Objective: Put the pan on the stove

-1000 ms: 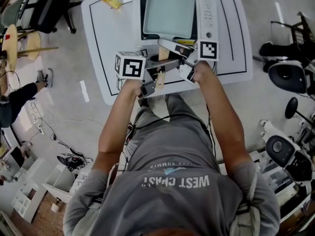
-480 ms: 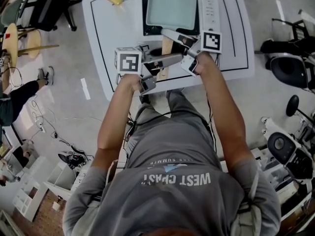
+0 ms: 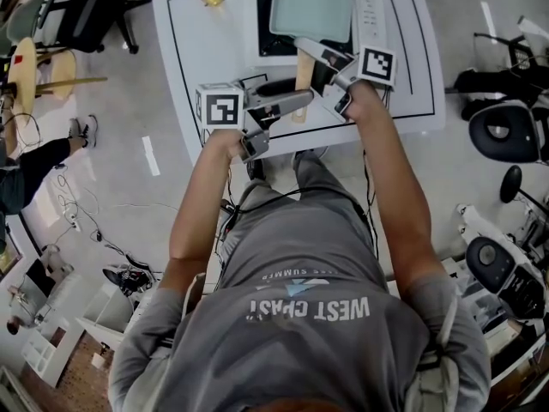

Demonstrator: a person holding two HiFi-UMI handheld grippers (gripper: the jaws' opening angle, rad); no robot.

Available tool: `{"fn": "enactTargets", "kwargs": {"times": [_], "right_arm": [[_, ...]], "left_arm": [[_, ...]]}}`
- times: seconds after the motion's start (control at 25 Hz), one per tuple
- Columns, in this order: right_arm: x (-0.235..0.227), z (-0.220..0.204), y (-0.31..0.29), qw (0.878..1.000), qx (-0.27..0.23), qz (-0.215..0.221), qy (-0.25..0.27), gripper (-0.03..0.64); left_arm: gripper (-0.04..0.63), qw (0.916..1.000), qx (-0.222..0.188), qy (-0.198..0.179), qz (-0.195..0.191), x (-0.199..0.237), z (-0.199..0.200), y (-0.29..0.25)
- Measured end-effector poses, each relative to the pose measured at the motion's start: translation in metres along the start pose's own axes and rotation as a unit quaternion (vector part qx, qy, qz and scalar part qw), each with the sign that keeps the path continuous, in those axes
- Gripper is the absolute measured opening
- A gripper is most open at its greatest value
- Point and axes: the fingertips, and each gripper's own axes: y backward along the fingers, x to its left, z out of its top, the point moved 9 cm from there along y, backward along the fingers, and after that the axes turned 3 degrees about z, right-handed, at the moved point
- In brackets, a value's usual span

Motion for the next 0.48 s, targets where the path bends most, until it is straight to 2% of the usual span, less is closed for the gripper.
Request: {"fn": "enactTargets", "kwargs": {"times": [0.16, 0.32, 0.48], "right_arm": [[0.006, -0.006, 0.016, 0.999, -0.022, -0.028, 0.005, 0.261], [0.017, -0.014, 0.048, 0.997, -0.045, -0.054, 0.016, 0.261], [0.042, -0.024, 0.076, 0.987, -0.091, -0.108, 0.076, 0.251]], "left_arm": [[0.282, 1.0000, 0.000, 0.001, 0.002, -0.010, -0.003, 0.010], [0.281, 0.9996, -0.005, -0.027, 0.010, -0.025, -0.006, 0.014], [0.281, 0.9972, -0.011, -0.064, 0.038, -0.037, -0.003, 0.037]]}}
